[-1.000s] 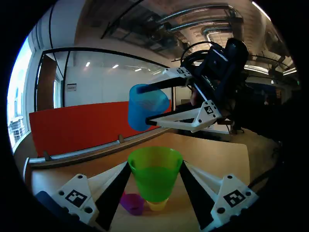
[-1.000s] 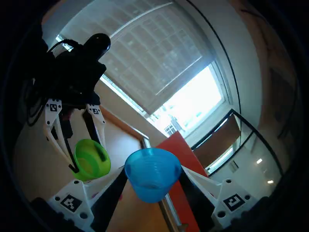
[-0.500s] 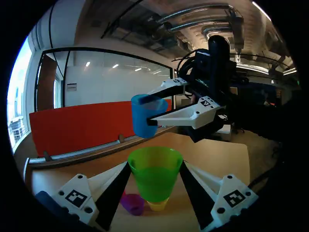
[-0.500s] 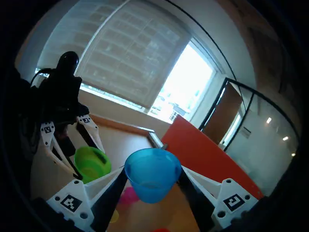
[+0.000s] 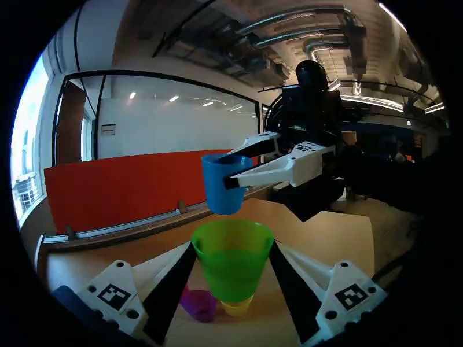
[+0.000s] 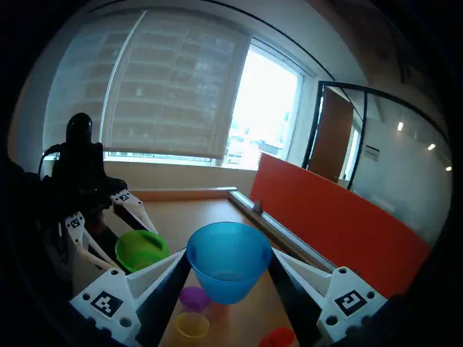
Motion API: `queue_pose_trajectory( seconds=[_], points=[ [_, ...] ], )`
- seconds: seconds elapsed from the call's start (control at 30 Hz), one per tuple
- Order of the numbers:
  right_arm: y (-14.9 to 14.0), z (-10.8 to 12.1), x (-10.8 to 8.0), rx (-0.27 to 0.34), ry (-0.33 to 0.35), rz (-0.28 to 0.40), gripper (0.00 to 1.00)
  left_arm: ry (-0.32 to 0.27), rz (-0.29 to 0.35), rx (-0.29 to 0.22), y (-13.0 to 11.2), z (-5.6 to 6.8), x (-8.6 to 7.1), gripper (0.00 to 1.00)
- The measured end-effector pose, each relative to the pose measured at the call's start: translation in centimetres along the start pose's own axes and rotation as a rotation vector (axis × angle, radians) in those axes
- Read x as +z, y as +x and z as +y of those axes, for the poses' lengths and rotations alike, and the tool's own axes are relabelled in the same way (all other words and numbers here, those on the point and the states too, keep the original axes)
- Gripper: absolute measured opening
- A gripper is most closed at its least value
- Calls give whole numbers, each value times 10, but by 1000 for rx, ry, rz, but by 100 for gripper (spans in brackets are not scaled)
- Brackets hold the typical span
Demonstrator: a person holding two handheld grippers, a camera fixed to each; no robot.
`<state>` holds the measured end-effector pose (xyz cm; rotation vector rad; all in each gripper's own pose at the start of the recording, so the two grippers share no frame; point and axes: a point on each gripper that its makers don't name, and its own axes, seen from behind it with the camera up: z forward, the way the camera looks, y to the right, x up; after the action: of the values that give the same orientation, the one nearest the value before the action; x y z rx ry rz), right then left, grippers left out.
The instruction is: Pour water
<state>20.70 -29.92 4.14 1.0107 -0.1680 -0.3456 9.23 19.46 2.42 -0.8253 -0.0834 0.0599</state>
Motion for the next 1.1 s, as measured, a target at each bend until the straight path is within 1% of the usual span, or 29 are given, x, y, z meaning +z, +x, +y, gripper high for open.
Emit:
queue_pose_trajectory(
  seconds=[0.27, 0.6, 0.9, 1.1],
  points=[
    [-6, -6, -4, 19, 5, -13, 91, 0, 3, 1, 6, 1, -3, 86],
    [-15, -8, -11, 70, 8, -10, 91, 6, 5, -3, 5, -3, -1, 86],
    [-27, -6, -17, 94, -7, -14, 91, 9, 5, -3, 8, -3, -3, 86],
    [-36, 1, -22, 98, -36, -16, 92, 15, 4, -5, 8, -4, -3, 86]
  ],
)
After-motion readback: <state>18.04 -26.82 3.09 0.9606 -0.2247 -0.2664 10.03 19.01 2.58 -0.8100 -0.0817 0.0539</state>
